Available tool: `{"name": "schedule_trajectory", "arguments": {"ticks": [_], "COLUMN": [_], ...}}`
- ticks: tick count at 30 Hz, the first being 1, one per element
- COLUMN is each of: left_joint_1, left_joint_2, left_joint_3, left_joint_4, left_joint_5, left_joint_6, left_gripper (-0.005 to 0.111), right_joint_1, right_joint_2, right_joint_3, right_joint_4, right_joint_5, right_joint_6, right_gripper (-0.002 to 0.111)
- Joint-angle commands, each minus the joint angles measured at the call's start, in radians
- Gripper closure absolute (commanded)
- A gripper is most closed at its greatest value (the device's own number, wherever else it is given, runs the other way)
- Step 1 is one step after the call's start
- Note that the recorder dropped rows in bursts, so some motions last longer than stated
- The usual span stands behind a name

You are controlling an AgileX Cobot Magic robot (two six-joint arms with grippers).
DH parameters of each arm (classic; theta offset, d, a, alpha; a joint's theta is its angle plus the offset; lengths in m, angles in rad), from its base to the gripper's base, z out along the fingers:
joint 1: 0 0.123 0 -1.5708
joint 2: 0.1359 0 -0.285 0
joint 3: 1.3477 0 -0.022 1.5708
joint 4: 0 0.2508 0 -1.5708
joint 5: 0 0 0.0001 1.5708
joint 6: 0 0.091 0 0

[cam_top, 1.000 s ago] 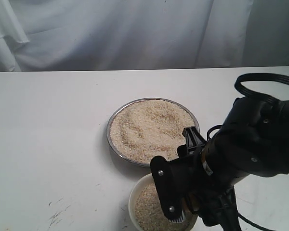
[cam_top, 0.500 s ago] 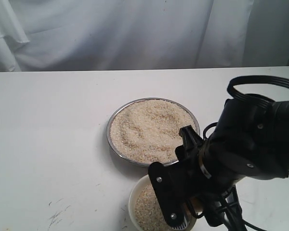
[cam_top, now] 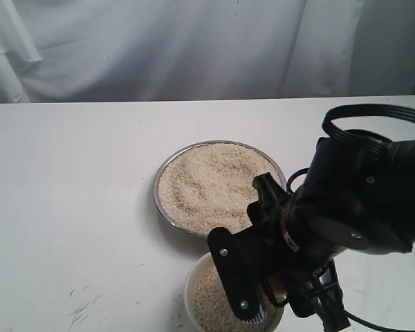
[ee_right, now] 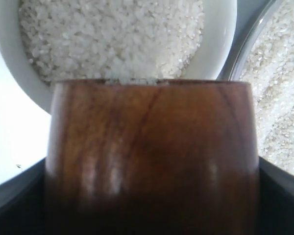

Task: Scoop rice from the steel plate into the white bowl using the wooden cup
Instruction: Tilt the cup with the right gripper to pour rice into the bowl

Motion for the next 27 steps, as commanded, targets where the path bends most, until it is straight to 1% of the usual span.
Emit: {"name": "schedule_trajectory", "arguments": {"ticks": [1, 4, 9, 14, 20, 27], "left_joint_1": [-0.003, -0.003, -0.003, -0.003, -0.003, -0.003], "left_joint_2": [-0.004, -0.004, -0.004, -0.004, -0.004, -0.004], "left_joint_3": [0.005, 0.005, 0.005, 0.005, 0.005, 0.005], "left_joint_4": [0.001, 0.001, 0.001, 0.001, 0.001, 0.001], "left_joint_5": [-0.007, -0.007, -0.007, -0.007, -0.007, -0.007], "left_joint_6": [-0.001, -0.001, -0.001, -0.001, -0.001, -0.001], "left_gripper": [0.107, 0.107, 0.107, 0.107, 0.107, 0.107], "right_joint_1": [0.009, 0.027, 0.030, 0.032, 0.058, 0.077], "right_joint_2": [0.010, 0.018, 0.018, 0.018, 0.018, 0.018], "right_joint_3": [-0.012, -0.014, -0.014, -0.014, -0.014, -0.014], "right_joint_4": [-0.014, -0.027, -0.074, -0.077, -0.143, -0.157], "right_joint_5": [0.007, -0.003, 0.013, 0.016, 0.028, 0.032], "right_joint_6": [0.004, 0.004, 0.004, 0.004, 0.033, 0.033], "right_gripper": [0.108, 0.108, 0.108, 0.108, 0.108, 0.108]}}
